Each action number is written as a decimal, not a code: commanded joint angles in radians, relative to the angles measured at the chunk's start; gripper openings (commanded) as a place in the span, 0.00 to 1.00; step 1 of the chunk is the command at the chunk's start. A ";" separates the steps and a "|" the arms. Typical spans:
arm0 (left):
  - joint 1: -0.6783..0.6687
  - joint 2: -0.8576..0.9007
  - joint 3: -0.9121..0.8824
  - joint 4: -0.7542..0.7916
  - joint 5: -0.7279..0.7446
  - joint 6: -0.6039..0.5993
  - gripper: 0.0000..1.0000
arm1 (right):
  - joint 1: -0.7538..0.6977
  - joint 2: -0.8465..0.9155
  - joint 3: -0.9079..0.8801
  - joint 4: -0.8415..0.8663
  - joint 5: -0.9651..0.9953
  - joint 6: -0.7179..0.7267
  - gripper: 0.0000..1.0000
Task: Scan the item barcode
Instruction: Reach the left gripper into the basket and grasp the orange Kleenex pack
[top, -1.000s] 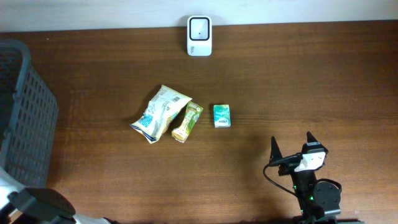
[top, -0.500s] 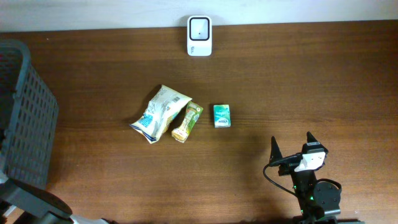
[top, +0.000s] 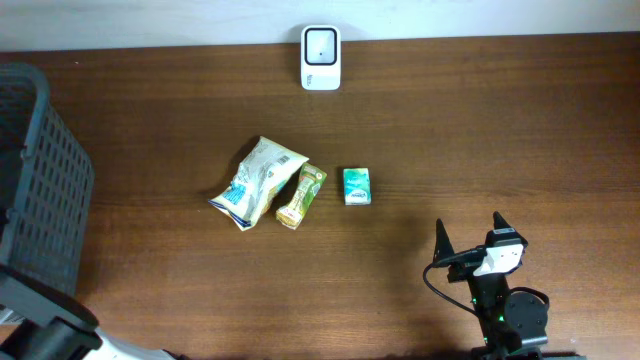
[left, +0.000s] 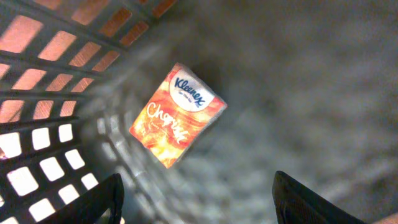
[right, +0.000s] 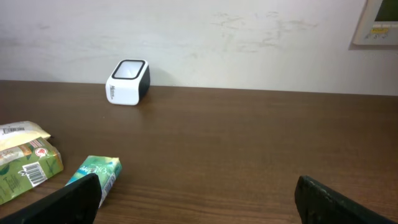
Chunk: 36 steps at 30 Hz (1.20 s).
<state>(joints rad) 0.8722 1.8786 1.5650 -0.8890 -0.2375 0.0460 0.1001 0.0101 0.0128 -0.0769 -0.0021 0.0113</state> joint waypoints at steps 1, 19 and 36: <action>0.027 0.047 -0.011 0.023 -0.029 0.031 0.75 | 0.005 -0.007 -0.007 -0.003 -0.006 0.000 0.99; 0.089 0.238 -0.011 0.093 0.008 0.141 0.75 | 0.005 -0.007 -0.007 -0.003 -0.006 0.000 0.99; 0.084 0.193 0.014 0.031 0.222 0.135 0.14 | 0.005 -0.007 -0.007 -0.003 -0.006 0.000 0.99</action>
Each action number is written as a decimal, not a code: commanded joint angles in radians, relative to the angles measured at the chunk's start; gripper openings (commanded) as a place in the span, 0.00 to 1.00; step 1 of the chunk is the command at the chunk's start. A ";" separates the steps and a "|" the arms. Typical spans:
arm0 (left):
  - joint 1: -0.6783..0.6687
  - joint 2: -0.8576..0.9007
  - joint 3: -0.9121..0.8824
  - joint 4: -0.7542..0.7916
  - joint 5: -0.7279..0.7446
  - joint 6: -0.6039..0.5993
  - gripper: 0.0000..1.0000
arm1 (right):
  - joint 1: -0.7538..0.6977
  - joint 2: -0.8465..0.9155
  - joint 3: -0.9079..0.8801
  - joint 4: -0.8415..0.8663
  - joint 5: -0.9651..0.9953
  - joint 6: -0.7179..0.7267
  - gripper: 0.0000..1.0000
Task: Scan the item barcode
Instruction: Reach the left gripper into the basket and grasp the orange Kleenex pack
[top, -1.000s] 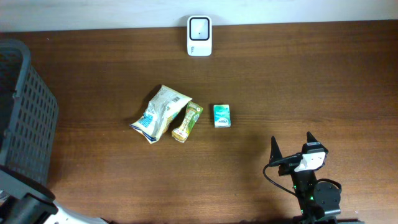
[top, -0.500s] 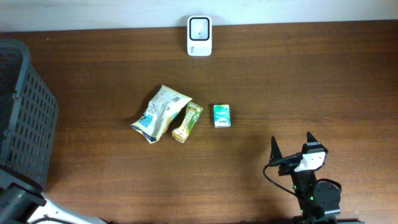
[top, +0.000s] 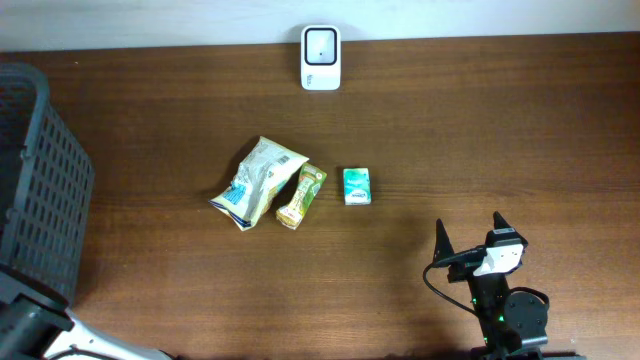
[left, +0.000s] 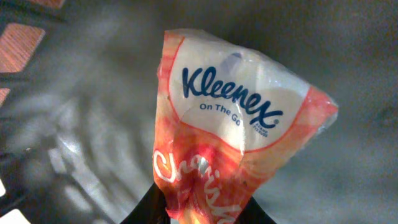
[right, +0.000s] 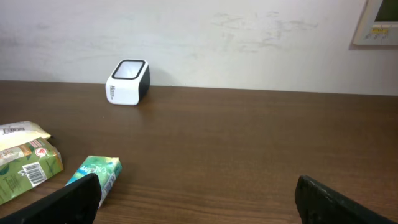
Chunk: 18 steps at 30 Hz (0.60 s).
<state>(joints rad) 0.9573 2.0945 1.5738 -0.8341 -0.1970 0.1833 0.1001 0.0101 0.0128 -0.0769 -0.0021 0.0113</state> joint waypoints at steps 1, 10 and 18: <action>-0.002 -0.041 0.013 -0.024 0.219 -0.015 0.13 | 0.005 -0.007 -0.007 -0.003 -0.006 0.000 0.99; -0.064 -0.364 0.109 -0.014 0.660 -0.198 0.08 | 0.005 -0.007 -0.007 -0.003 -0.006 0.000 0.99; -0.372 -0.640 0.117 0.007 0.687 -0.266 0.05 | 0.005 -0.007 -0.007 -0.003 -0.006 0.000 0.99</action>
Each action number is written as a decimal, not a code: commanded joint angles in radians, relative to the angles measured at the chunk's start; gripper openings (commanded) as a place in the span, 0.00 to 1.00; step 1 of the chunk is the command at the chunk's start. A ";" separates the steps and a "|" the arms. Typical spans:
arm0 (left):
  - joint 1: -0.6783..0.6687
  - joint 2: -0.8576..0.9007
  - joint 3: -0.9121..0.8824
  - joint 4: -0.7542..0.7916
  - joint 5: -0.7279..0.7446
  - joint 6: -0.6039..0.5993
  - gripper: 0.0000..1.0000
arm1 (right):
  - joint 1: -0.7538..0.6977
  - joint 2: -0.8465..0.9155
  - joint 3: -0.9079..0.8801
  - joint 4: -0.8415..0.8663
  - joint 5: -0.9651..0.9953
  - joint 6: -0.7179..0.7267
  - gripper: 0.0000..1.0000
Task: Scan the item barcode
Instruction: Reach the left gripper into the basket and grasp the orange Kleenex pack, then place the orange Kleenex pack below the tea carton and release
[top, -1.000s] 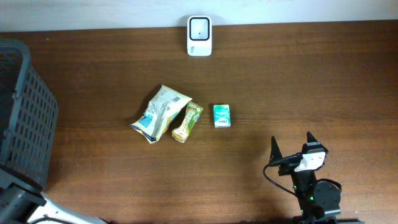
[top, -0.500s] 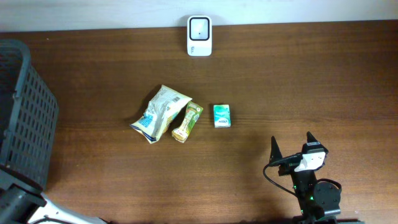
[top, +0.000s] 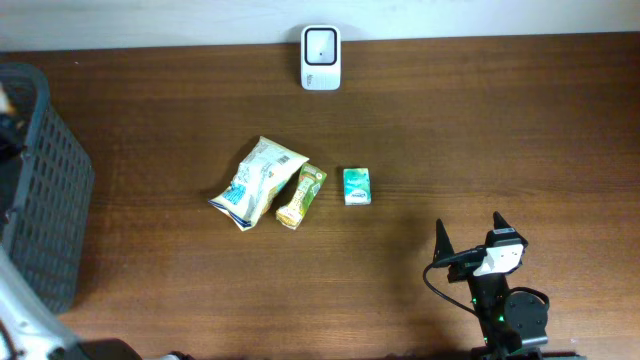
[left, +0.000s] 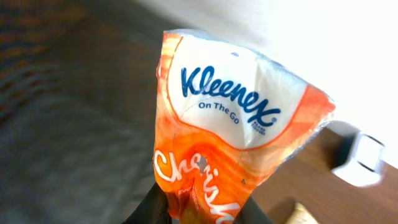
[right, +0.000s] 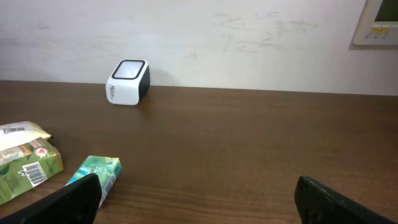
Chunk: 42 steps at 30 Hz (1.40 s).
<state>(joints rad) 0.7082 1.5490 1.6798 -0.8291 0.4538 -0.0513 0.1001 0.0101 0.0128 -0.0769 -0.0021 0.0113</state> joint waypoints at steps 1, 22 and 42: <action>-0.173 -0.115 0.011 -0.002 0.036 -0.032 0.05 | 0.005 -0.007 -0.007 -0.003 -0.006 0.000 0.99; -1.189 0.268 -0.243 -0.079 -0.130 -0.031 0.13 | 0.005 -0.007 -0.007 -0.003 -0.006 0.000 0.99; -0.919 0.155 0.076 -0.185 -0.477 -0.003 0.99 | 0.005 -0.007 -0.007 -0.003 -0.006 0.000 0.99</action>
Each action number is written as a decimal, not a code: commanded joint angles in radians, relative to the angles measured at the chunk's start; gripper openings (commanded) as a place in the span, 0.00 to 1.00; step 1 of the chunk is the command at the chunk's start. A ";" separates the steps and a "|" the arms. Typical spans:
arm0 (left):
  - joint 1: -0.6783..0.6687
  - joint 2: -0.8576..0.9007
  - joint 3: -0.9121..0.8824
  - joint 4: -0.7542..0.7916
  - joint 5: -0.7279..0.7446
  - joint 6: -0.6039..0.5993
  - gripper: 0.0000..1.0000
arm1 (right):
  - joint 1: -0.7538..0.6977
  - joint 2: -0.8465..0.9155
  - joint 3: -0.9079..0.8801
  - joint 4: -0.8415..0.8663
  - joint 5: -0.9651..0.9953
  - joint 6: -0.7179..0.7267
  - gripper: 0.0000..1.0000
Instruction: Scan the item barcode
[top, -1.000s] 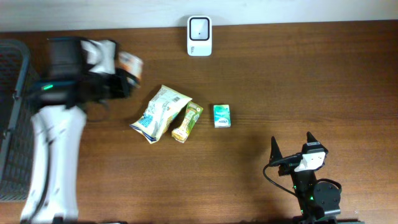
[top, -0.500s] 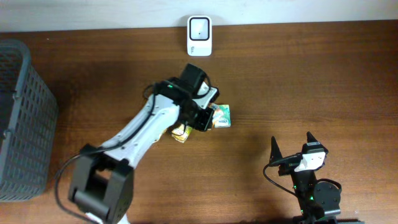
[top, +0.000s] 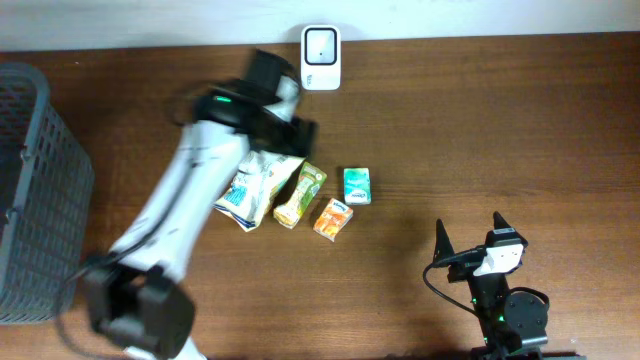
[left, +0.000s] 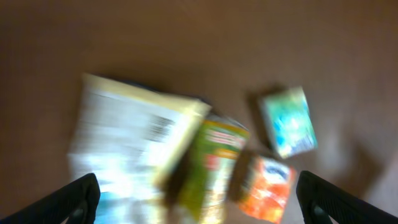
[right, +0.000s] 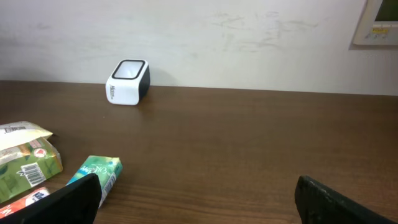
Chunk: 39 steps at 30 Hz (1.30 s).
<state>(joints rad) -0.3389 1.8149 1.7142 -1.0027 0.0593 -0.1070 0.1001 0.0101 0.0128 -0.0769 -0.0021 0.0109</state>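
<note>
The orange Kleenex pack (top: 333, 218) lies on the table, just right of the green snack bar (top: 302, 195) and below the green tissue pack (top: 357, 186). In the blurred left wrist view the orange pack (left: 264, 186) shows low between the fingers. My left gripper (top: 298, 132) hangs open over the items with nothing in it, its fingertips (left: 79, 198) far apart. The white scanner (top: 320, 45) stands at the table's far edge. My right gripper (top: 470, 245) rests open near the front right, facing the scanner (right: 127, 82).
A chip bag (top: 255, 185) lies left of the snack bar. A dark mesh basket (top: 40, 190) stands at the left edge of the table. My left arm reaches from the front left across to the table's middle.
My left gripper was shut on the orange Kleenex pack over the basket at the left. Now it is open above the row of items, and the pack lies on the table beside the snack bar.
My left gripper was open inside the basket above the orange pack. Then it was shut on the pack in the basket, then held it up clear of the basket. Now the pack lies on the table among the other items. The right arm stayed still.
</note>
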 joint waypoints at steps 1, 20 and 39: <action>0.180 -0.127 0.042 -0.014 -0.082 0.066 0.99 | 0.005 -0.007 -0.007 -0.003 -0.006 0.000 0.99; 0.533 -0.126 0.041 -0.001 -0.038 0.258 0.99 | 0.005 -0.007 -0.007 -0.003 -0.006 0.000 0.99; 0.534 -0.126 0.041 -0.002 0.001 0.258 0.99 | 0.005 -0.007 -0.007 -0.003 -0.006 0.000 0.99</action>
<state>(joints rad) 0.1905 1.6802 1.7523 -1.0069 0.0452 0.1352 0.1001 0.0101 0.0128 -0.0769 -0.0021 0.0113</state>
